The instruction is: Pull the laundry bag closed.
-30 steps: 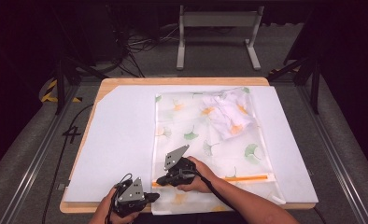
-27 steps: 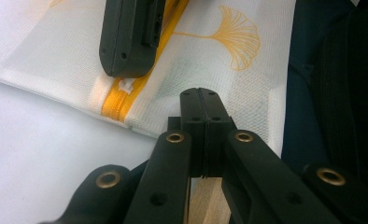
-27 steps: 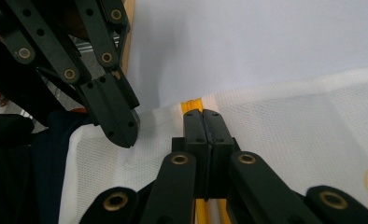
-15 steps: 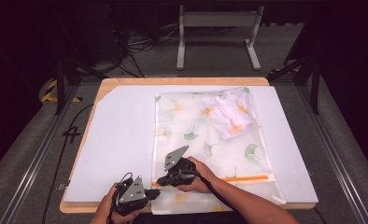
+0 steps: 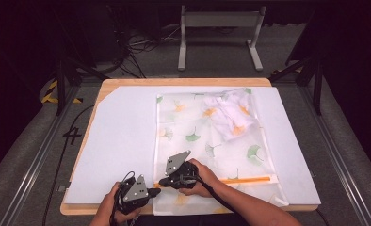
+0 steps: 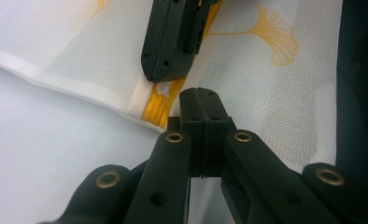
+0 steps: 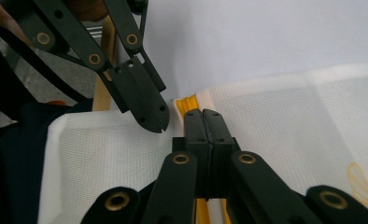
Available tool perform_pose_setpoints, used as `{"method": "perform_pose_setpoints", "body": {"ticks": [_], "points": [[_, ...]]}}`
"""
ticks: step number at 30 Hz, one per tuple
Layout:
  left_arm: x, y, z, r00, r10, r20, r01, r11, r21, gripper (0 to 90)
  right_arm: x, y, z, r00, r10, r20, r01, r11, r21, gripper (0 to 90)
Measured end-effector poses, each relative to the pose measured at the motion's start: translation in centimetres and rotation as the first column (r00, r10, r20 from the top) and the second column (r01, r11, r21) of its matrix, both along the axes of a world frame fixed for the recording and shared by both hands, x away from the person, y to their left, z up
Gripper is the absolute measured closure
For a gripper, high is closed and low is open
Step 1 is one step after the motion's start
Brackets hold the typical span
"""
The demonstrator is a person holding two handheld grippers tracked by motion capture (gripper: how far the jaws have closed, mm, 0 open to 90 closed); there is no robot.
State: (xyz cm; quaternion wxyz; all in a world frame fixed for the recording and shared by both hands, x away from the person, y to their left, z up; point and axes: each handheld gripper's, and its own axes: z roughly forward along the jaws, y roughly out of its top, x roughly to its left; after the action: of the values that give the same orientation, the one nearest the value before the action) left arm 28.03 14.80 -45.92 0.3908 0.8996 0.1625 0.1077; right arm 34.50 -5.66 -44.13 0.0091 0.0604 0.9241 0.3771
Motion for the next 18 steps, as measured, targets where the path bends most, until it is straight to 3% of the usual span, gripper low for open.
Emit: {"method": "perform_pose_setpoints", "body": {"ticks": [6,10,18], "points": [[0.04,0.03,0.01,1.0000,0.001,-0.008,-0.001,1.0000,0.000,90.0,-0.41,0.05,0.05,0.9991,-0.007,0.042,0.008,1.000,-0.009,90.0],[0.15,0.18,-0.05,0.9996,0.005,-0.027,-0.005,0.9999,-0.015,90.0,-0.45,-0.03,0.06,0.9990,-0.012,0.044,0.013,1.000,-0.012,90.0],[0.10,0.13,-0.02,0.9997,0.005,-0.025,-0.005,0.9999,-0.011,90.0,-0.48,-0.35,0.28,0.9988,-0.014,0.047,0.015,1.000,-0.018,90.0]]}}
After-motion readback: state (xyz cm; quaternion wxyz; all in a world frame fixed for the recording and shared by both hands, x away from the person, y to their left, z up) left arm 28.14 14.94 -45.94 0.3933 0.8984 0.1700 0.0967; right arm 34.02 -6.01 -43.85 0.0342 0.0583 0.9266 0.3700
